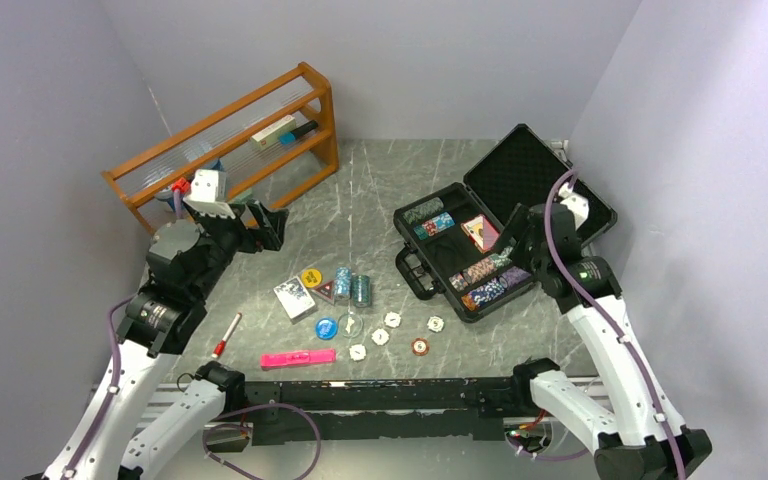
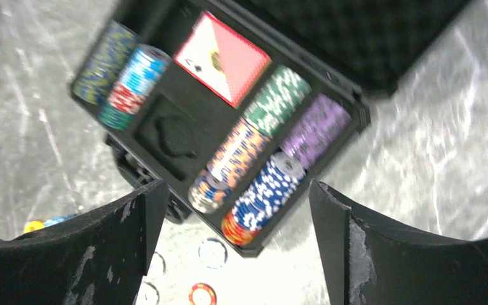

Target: Pack up texas hold em set

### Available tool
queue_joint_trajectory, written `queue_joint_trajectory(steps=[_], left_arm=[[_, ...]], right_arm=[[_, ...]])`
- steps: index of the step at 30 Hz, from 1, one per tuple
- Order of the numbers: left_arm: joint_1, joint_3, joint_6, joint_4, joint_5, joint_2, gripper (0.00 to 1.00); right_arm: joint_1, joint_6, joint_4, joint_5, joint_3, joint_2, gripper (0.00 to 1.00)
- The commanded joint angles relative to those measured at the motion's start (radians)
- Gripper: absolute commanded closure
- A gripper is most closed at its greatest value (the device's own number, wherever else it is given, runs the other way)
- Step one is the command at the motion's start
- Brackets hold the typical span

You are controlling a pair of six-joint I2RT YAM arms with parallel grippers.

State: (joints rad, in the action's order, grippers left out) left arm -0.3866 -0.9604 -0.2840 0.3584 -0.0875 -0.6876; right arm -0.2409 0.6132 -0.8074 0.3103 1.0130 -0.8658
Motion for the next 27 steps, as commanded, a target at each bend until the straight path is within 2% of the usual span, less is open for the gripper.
queue_joint_trajectory(steps=[1,2,3,8,10,14,16,19,21,24,27], left_arm=[[0.002,0.024,-0.033,-0.056,-0.002,0.011,0.03],[0.002,0.025,-0.031,-0.058,0.001,0.008,0.03],[0.003,0.027,-0.029,-0.06,0.007,0.005,0.03],[0.003,0.035,-0.016,-0.066,0.04,-0.007,0.03],[0.003,0.039,-0.013,-0.062,0.049,-0.013,0.03],[0.003,0.036,-0.014,-0.047,0.047,-0.037,0.03],[0.003,0.033,-0.015,-0.04,0.039,-0.05,0.03],[0.002,0.033,-0.024,-0.038,0.034,-0.065,0.03],[0.003,0.042,-0.029,-0.043,0.037,-0.067,0.03],[0.003,0.063,-0.035,-0.059,0.048,-0.072,0.03],[0.003,0.068,-0.031,-0.063,0.065,-0.081,0.03]], right_arm=[[0.003,0.103,-0.131,0.062,-0.061,0.011,0.22],[0.003,0.106,-0.122,0.071,-0.082,0.016,0.31],[0.003,0.11,-0.112,0.083,-0.103,0.017,0.34],[0.015,0.119,-0.072,0.151,-0.17,-0.036,0.4],[0.04,0.108,-0.034,0.135,-0.186,-0.061,0.39],[0.153,0.134,0.067,0.031,-0.213,-0.103,0.25],[0.246,0.13,0.125,-0.03,-0.238,-0.135,0.22],[0.395,0.107,0.187,-0.129,-0.258,-0.17,0.22],[0.439,0.117,0.227,-0.149,-0.279,-0.161,0.22],[0.492,0.164,0.305,-0.199,-0.352,-0.154,0.29],[0.542,0.199,0.367,-0.239,-0.406,-0.172,0.42]])
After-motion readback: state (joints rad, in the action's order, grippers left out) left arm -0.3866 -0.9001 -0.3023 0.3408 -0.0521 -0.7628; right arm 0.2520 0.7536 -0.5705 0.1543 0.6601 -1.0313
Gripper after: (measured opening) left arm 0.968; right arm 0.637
